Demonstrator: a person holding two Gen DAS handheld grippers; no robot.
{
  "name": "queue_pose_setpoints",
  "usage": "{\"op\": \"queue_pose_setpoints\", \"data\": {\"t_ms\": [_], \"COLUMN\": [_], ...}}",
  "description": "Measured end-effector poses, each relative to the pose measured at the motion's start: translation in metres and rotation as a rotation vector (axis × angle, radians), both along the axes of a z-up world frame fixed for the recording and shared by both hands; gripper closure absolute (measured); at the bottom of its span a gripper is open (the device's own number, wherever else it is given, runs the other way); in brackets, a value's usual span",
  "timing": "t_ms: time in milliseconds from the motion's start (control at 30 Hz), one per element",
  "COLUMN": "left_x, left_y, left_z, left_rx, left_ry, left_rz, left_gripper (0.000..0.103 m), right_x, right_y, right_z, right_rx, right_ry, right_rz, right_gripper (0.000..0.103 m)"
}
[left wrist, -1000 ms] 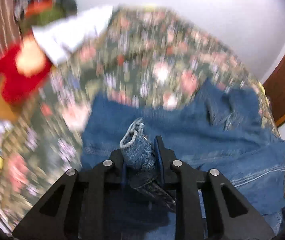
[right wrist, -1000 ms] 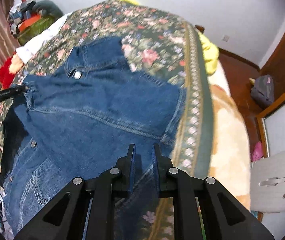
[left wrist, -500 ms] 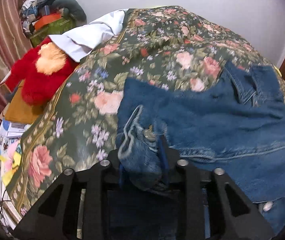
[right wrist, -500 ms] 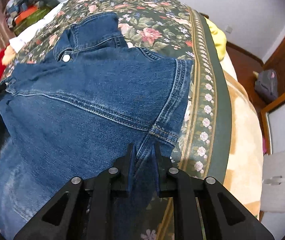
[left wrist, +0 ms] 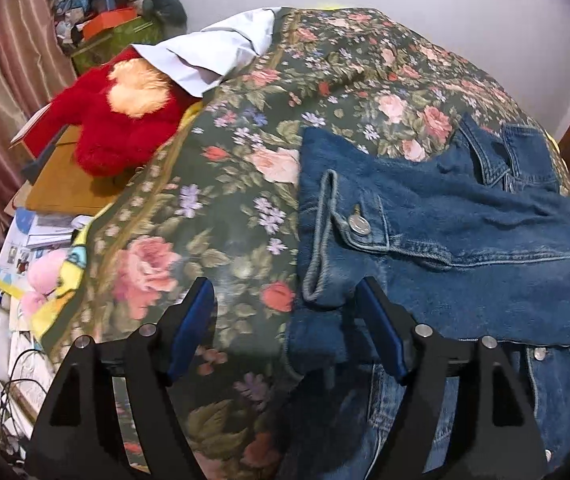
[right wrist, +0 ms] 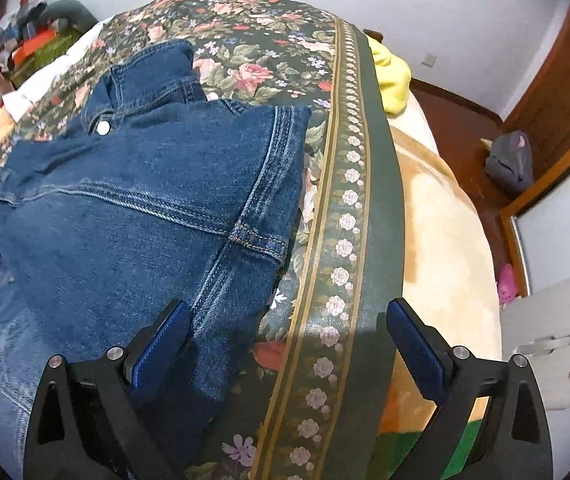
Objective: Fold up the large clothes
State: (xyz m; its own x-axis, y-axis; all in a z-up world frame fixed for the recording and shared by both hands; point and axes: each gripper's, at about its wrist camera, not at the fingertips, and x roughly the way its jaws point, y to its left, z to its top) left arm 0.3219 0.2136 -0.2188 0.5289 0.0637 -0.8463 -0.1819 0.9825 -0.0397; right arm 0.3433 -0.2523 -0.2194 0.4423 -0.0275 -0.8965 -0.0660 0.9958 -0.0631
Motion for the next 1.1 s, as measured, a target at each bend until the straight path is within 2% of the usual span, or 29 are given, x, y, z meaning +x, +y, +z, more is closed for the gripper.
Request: {"op": "queue_pose_setpoints", "data": {"t_ms": [200,300,433,567,667,733,833,1067,1100], "left_x": [0.014,0.034,0.066,0.097,0.112,0.118,0.128,0.152,0.154], "left_y": [0.011,0.016,0.019,0.024,0.028,0.028,0.026,0.007,0.006], "left_z": [0.023,0.025,0.012,-0.012,-0.03,-0.035,-0.039,-0.048,-0.049], "left_rx": [-0.019,-0.068,-0.154,-0.24,-0.332,-0.366,-0.379,-0.316,-0.309], "left_ry": [-0.029,-0.027,0.011,0.077,0.097,0.081,0.075,0.125,0.129], "left_rz": [0.008,0.008,0.005,0.017,0.032,0.031,0.021,-0.044,-0.04], "left_gripper": [0.029,0.029,0.029,0.029,0.029,0.029,0.029,0.029,0.029], "right_x": [0.005,0.011,0.029,0.053,0.07,0.081,0.093,0.107,0.109], "right_y": [0.004,0.0,-0.01,-0.025,-0.035,-0.039,-0.039,-0.02,-0.017], "right_z": [0.02,0.033,0.036,0.026,0.015,0.007,-0.005,-0.024,-0.028], "right_rx": [0.076,0.149,0.25,0.355,0.396,0.407,0.411,0.441,0.432], "right_ry": [-0.048,-0.08,-0.09,-0.064,-0.041,-0.019,0.004,0.019,0.026], "right_rz": [0.012,0.002,-0.03,-0.074,-0.096,-0.102,-0.103,-0.042,-0.038], "right_gripper": [0.005,0.005,0.005,0.006,0.019,0.033,0.036,0.053,0.058]}}
